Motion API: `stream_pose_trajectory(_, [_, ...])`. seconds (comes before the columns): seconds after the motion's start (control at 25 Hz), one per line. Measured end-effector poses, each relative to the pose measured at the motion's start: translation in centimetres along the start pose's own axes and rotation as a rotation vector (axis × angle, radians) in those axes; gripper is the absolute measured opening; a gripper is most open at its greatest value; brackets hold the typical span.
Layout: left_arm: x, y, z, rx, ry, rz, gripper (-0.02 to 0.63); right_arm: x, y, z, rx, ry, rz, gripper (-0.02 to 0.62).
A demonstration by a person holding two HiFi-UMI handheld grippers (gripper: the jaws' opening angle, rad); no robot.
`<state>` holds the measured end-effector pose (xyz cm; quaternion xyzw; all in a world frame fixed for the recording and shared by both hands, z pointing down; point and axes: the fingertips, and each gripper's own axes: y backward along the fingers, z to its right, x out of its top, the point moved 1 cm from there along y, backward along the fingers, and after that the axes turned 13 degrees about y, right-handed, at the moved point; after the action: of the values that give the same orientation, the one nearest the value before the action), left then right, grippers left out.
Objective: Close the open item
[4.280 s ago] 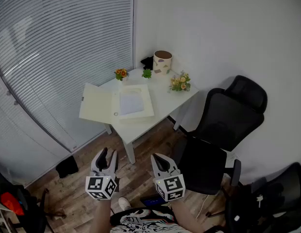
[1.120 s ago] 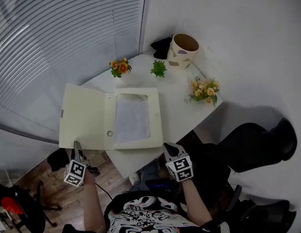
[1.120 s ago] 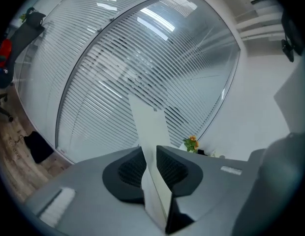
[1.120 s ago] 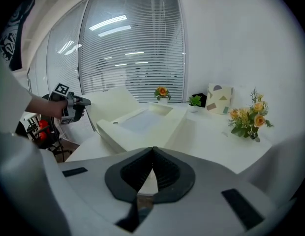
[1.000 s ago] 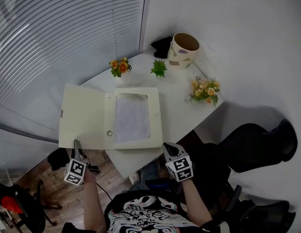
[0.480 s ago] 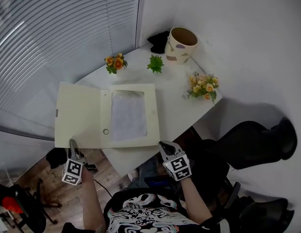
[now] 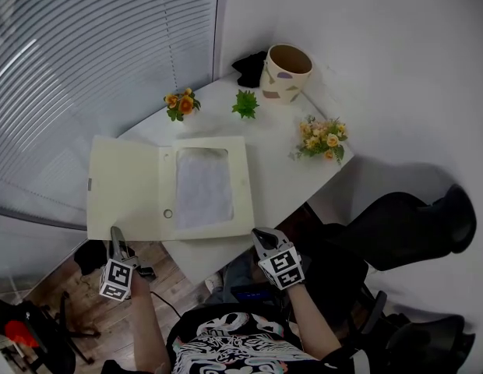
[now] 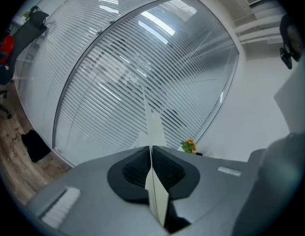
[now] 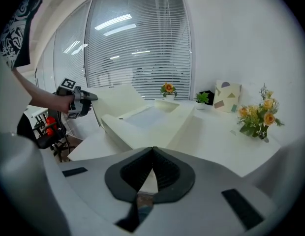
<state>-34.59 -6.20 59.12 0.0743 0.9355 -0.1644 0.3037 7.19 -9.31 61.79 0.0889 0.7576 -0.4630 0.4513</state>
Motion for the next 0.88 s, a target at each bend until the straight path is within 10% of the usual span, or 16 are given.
stream_pose_trajectory(0.88, [-0.7,1.4,5.3,-0.204,-0.068,-0.043,0.002,-0.3,-0.1,0.0,-0.05,-0.028,0.003,0.003])
